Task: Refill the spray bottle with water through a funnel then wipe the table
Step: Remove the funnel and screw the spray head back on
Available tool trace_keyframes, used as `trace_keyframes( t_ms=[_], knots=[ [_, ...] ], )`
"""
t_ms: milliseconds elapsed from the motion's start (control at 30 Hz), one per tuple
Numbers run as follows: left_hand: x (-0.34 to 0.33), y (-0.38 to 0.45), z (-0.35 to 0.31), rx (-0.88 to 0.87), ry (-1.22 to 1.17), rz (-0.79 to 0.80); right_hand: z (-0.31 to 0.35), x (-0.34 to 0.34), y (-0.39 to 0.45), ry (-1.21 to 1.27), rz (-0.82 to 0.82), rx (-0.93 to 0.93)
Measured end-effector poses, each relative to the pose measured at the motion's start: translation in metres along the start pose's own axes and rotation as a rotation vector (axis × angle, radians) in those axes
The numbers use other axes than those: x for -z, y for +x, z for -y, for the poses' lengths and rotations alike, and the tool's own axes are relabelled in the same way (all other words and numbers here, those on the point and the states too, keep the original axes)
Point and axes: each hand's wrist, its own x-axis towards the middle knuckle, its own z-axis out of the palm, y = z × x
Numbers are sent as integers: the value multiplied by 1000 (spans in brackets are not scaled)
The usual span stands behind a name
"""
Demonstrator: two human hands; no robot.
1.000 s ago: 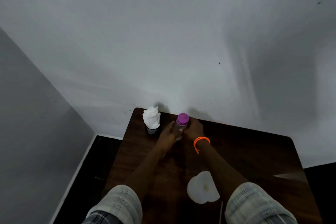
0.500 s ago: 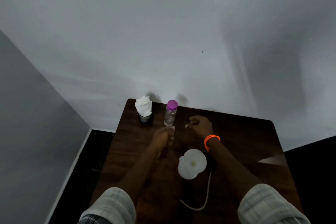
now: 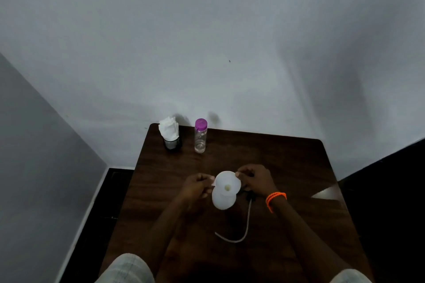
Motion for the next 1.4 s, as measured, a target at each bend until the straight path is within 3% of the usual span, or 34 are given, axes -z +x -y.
trace_keyframes(
  t_ms=[300, 500, 767, 1000, 1200, 1400],
  knots=[
    [-8, -10, -8, -154, 180, -78, 1, -9, -17, 187, -115, -55],
    [-10, -13, -9, -121, 132, -109, -1, -12, -15, 242, -137, -76],
    [-8, -16, -19, -28, 126, -43, 6, 1, -7, 320, -2, -182],
    [2, -10, -66, 38, -33, 115, 26, 28, 9, 336, 75, -46],
    [-3, 20, -92, 26, -105, 114, 33, 29, 36, 249, 15, 32],
    [-13, 71, -80, 41, -83, 54, 1, -6, 79, 313, -102, -112]
  ],
)
